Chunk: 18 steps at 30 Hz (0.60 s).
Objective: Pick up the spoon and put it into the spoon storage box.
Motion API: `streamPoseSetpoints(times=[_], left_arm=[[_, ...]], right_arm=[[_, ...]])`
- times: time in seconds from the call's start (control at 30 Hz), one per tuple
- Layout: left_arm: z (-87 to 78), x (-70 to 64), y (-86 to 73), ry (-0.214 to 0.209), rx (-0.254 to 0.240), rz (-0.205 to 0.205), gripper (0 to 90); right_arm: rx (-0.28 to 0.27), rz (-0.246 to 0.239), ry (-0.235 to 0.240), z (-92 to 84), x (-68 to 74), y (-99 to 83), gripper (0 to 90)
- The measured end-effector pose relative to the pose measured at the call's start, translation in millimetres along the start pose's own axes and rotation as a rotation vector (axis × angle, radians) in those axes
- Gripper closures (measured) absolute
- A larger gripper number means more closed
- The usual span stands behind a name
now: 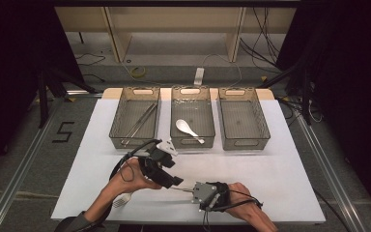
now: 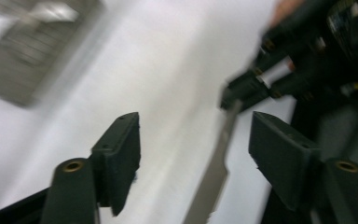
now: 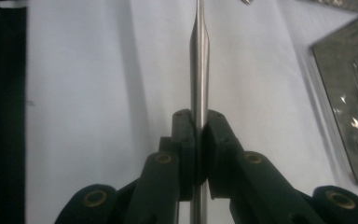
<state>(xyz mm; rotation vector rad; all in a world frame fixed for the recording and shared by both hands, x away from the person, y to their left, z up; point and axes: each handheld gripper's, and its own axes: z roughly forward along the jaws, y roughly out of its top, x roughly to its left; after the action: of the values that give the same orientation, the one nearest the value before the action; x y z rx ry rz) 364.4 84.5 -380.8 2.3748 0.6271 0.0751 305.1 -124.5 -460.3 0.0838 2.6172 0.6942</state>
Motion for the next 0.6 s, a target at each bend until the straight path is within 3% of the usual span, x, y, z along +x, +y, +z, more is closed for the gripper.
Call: streamPoseSetpoints(times=[0.1,0.33,0.4,0.6], left_arm=[[-7.9,4.4,-0.6,0.040,-0.062,-0.023,24.7],[-19.6,13.7,-4.9,0.099,-0.141,-0.068,18.2],[-23.2,16.7,-6.5,0.137,-0.170,-0.076,16.8],[-33.6,25.2,-16.6,0.159,-0.272,-0.125,16.2]], right_arm=[[0.010,0.029,-0.023,-0.7,-5.9,-5.4,84.3],[0.057,0.076,-0.066,-4.6,-19.8,-20.2,84.3],[0.068,0.096,-0.077,-6.9,-24.8,-24.8,84.3],[0.096,0.187,-0.133,-12.0,-40.2,-39.6,84.3]])
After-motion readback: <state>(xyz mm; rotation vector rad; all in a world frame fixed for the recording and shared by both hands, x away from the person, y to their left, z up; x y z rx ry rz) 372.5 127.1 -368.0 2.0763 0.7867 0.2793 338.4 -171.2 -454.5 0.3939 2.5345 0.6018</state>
